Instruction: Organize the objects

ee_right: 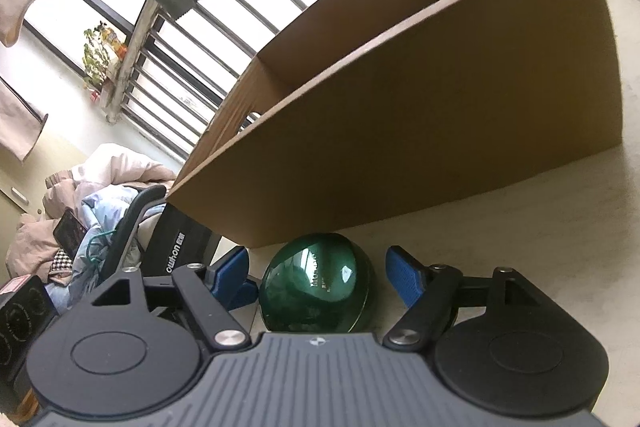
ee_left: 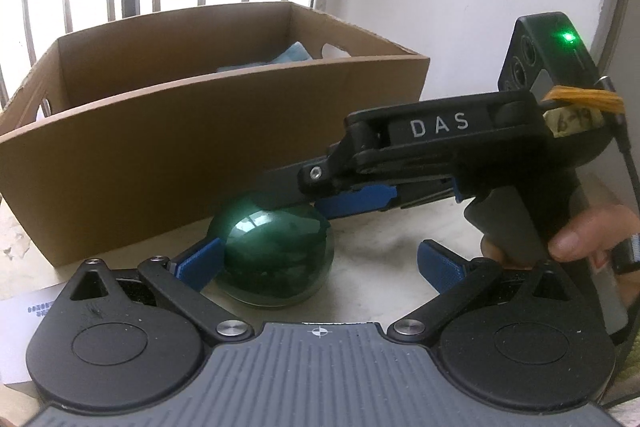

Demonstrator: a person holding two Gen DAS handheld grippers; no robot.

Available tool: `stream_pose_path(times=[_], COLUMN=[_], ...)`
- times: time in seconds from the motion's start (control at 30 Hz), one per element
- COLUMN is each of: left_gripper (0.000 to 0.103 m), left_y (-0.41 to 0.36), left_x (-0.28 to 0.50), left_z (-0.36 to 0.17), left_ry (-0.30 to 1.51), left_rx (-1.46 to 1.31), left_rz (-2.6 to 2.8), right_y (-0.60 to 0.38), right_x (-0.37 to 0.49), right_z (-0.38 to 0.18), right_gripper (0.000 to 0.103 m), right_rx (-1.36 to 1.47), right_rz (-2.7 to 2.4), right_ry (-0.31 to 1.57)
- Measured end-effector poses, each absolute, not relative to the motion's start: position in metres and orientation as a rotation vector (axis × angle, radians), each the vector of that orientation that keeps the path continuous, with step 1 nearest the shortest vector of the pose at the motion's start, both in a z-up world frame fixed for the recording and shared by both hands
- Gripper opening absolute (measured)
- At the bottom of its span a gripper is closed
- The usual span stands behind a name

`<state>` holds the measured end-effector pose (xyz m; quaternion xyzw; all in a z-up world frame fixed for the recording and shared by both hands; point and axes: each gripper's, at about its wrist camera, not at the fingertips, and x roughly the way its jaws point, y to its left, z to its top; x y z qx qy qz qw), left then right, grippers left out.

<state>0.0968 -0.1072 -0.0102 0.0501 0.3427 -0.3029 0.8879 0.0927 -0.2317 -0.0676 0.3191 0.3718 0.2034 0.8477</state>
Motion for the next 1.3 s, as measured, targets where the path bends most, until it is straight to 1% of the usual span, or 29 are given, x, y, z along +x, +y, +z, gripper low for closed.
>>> stream_pose_path(times=[0.13,0.23,0.57,0.73,0.9,1.07,1.13,1.3], left_gripper=[0.103,0.103,0.103,0.103,0.103,0.103,0.103,0.103], left_y=[-0.106,-0.106,-0.118,-0.112,-0.105,-0.109,-0.109,-0.109], left_x=[0.097,0.098,0.096,0.103,0.112,0.109,0.109,0.108], left_z=[-0.011,-0.012,-0.007,-0.006,-0.016,-0.018,-0.019,-0.019], left_ry=[0.71,0.703,0.658,0.685,0.752,0.74,0.738,0.737], left_rx=[0.104,0.103,0.117,0.083,0.059,0.096,0.098,0.097], left_rz=[-0.629,-0.633,-0.714,-0.66,-0.606,-0.6,-0.601,-0.614], right_y=[-0.226,-0.225,-0.232,-0.237,-0.238,-0.233,-0.23,-0.229], right_x=[0.094,0.095,0.09,0.089,0.096,0.1,0.101,0.1], right_z=[-0.071,-0.073,-0.073,-0.068,-0.069,-0.074,-0.075,-0.074], right_gripper=[0.079,0.081,0.081,0.081,0.081,0.081,0.084,0.085], right_rx=[0.673,0.68,0.699,0.685,0.686,0.7,0.697,0.69], right_rz=[0.448,0.451,0.441,0.424,0.431,0.444,0.446,0.447], right_ry=[0.8,0.808,0.809,0.798,0.797,0.819,0.825,0.827])
